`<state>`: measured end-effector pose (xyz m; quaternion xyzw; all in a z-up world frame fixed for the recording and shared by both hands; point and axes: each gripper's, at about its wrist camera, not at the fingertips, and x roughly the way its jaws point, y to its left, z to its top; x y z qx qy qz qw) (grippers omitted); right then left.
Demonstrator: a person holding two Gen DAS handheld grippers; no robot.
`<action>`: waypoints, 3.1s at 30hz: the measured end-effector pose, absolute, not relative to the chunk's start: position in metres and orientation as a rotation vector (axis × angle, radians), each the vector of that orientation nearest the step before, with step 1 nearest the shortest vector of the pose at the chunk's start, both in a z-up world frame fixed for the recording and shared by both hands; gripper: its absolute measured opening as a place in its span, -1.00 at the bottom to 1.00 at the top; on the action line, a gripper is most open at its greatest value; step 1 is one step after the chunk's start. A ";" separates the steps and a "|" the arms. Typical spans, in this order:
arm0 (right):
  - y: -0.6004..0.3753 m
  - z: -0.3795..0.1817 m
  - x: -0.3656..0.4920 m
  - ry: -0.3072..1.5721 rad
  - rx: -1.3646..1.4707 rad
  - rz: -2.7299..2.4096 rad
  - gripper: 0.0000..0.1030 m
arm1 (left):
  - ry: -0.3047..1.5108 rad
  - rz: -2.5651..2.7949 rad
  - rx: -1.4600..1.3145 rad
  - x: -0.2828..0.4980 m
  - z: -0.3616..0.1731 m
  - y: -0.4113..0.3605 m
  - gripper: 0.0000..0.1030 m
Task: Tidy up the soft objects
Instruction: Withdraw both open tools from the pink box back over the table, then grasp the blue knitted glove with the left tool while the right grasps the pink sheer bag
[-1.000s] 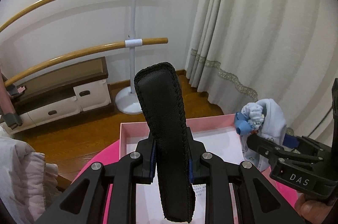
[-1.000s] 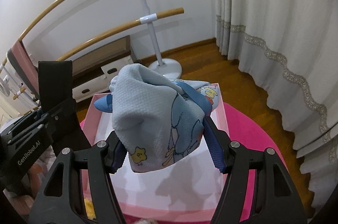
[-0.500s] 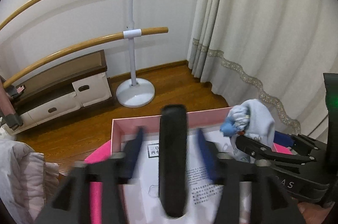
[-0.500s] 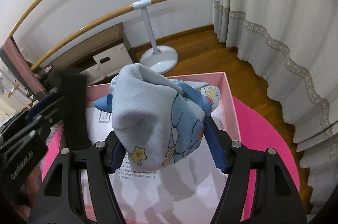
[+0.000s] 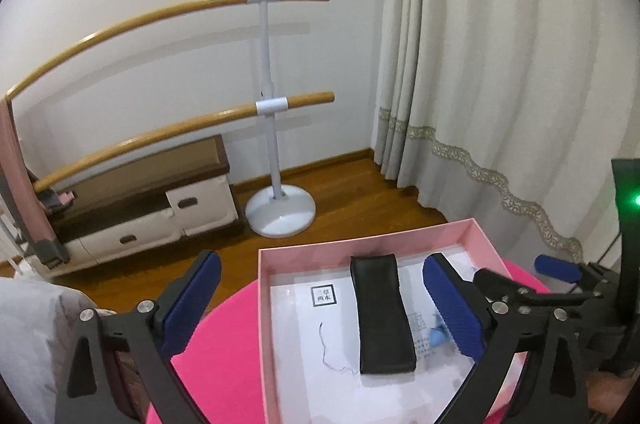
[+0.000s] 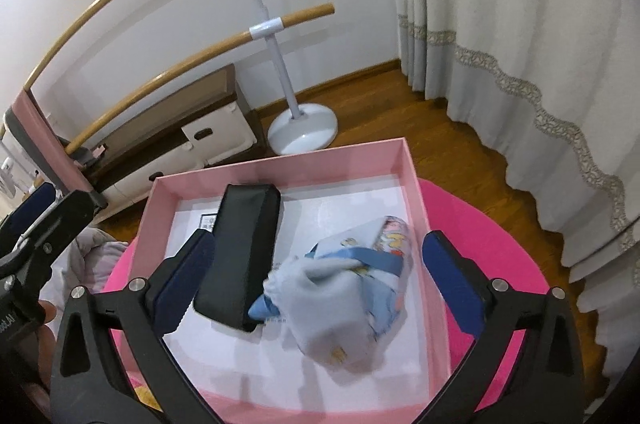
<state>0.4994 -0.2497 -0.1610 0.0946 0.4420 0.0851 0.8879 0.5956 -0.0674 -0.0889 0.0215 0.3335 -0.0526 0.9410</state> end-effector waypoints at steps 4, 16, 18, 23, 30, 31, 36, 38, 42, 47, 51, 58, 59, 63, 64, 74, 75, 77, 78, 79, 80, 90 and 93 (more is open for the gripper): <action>-0.255 -0.139 0.472 0.874 0.195 0.172 1.00 | 0.647 -0.105 0.051 0.537 -0.079 -0.063 0.98; -0.258 -0.087 0.355 0.706 0.174 0.166 1.00 | 0.563 -0.095 0.051 0.389 -0.057 -0.035 0.99; -0.256 -0.083 0.337 0.681 0.169 0.162 1.00 | 0.544 -0.082 0.043 0.361 -0.055 -0.030 0.99; -0.254 -0.074 0.295 0.625 0.156 0.145 1.00 | 0.500 -0.054 0.035 0.306 -0.056 -0.021 1.00; -0.245 -0.068 0.237 0.539 0.135 0.089 1.00 | 0.480 -0.015 0.026 0.246 -0.071 -0.019 1.00; -0.244 -0.067 0.228 0.530 0.129 0.079 1.00 | 0.481 -0.014 0.022 0.235 -0.074 -0.019 1.00; -0.240 -0.069 0.194 0.504 0.108 0.046 1.00 | 0.500 -0.003 0.027 0.204 -0.085 -0.026 1.00; -0.239 -0.072 0.181 0.504 0.109 0.051 1.00 | 0.510 -0.004 0.023 0.193 -0.085 -0.028 1.00; -0.237 -0.077 0.161 0.503 0.114 0.062 1.00 | 0.529 -0.006 0.012 0.178 -0.081 -0.028 1.00; -0.233 -0.080 0.149 0.499 0.096 0.080 1.00 | 0.535 0.005 0.004 0.160 -0.074 -0.022 1.00; -0.232 -0.083 0.148 0.508 0.098 0.087 1.00 | 0.543 0.011 -0.004 0.153 -0.068 -0.014 1.00; -0.230 -0.083 0.147 0.508 0.099 0.092 1.00 | 0.531 0.017 -0.019 0.152 -0.058 -0.005 1.00; -0.230 -0.083 0.147 0.508 0.099 0.091 1.00 | 0.529 0.014 -0.024 0.151 -0.058 -0.004 1.00; -0.232 -0.083 0.147 0.507 0.101 0.086 1.00 | 0.518 0.021 -0.031 0.151 -0.059 -0.001 1.00; -0.232 -0.083 0.146 0.506 0.100 0.083 1.00 | 0.515 0.023 -0.032 0.151 -0.059 0.000 1.00; -0.245 -0.099 0.159 0.562 0.127 0.075 1.00 | 0.575 0.043 -0.026 0.156 -0.090 0.015 1.00; -0.245 -0.102 0.161 0.572 0.126 0.078 1.00 | 0.588 0.039 -0.027 0.157 -0.095 0.016 1.00; -0.244 -0.110 0.166 0.597 0.124 0.087 1.00 | 0.621 0.029 -0.025 0.159 -0.107 0.015 1.00; -0.244 -0.115 0.168 0.611 0.124 0.095 1.00 | 0.637 0.026 -0.021 0.161 -0.113 0.013 1.00; -0.243 -0.119 0.169 0.621 0.124 0.099 1.00 | 0.649 0.023 -0.018 0.162 -0.117 0.013 1.00; -0.242 -0.123 0.171 0.631 0.122 0.102 1.00 | 0.662 0.015 -0.014 0.164 -0.122 0.011 1.00; -0.244 -0.152 0.180 0.705 0.136 0.107 1.00 | 0.762 -0.034 0.010 0.192 -0.176 -0.009 1.00; -0.244 -0.156 0.185 0.719 0.134 0.114 1.00 | 0.781 -0.038 0.010 0.209 -0.189 -0.014 1.00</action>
